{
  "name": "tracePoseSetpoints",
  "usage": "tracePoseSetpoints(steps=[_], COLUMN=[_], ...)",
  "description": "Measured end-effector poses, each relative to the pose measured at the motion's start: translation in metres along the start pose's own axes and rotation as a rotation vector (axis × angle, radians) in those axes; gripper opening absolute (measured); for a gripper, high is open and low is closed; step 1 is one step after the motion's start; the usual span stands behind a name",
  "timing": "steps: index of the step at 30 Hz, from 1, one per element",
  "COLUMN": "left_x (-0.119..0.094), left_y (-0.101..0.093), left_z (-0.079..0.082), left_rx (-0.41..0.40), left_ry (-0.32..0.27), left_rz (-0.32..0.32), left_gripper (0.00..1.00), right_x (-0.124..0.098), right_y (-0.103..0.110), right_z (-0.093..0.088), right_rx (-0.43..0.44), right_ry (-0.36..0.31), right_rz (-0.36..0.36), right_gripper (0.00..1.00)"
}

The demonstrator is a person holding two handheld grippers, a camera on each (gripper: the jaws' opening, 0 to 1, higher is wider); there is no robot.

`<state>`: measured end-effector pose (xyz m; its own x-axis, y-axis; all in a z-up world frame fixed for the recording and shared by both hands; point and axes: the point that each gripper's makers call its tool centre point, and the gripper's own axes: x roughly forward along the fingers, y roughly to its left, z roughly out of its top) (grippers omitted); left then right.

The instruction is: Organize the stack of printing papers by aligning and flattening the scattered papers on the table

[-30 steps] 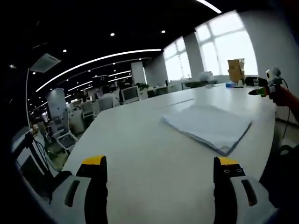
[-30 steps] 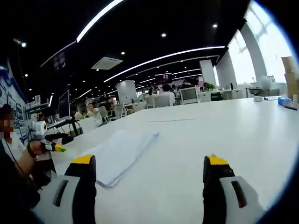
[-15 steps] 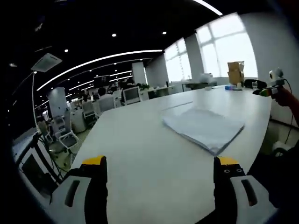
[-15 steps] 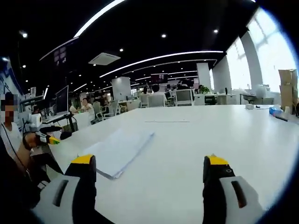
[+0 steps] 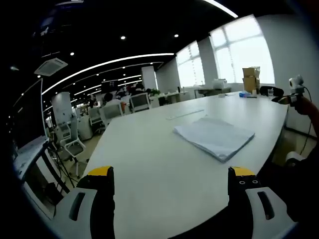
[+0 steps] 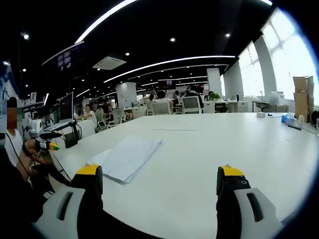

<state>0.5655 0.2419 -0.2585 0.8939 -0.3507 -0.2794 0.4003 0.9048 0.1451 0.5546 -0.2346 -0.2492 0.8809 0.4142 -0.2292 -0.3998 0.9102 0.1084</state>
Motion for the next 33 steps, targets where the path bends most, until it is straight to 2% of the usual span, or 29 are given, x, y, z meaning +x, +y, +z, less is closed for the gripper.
tracePoseSetpoints(steps=[3,10,15,25,33], left_x=[-0.004,-0.014,-0.018,-0.022,-0.022], left_y=[0.0,-0.003,-0.003,-0.005,-0.009], left_z=[0.0,0.001,0.0,0.001,0.002], left_rx=[-0.003,-0.005,0.001,0.017,0.029], left_ry=[-0.001,-0.009,-0.001,0.0,-0.001], left_rz=[0.003,0.001,0.006,0.014,0.015], left_gripper=[0.97,0.97,0.97,0.97,0.97], right_x=[-0.003,-0.008,-0.006,-0.007,-0.003], right_y=[0.005,0.009,0.014,0.017,0.017], right_z=[-0.001,0.005,0.0,0.002,-0.003], right_rx=[-0.024,-0.03,-0.049,-0.06,-0.051], right_ry=[0.017,0.005,0.038,0.02,0.021], right_rz=[0.004,0.012,0.021,0.033,0.036], right_gripper=[0.9,0.9,0.9,0.9,0.9])
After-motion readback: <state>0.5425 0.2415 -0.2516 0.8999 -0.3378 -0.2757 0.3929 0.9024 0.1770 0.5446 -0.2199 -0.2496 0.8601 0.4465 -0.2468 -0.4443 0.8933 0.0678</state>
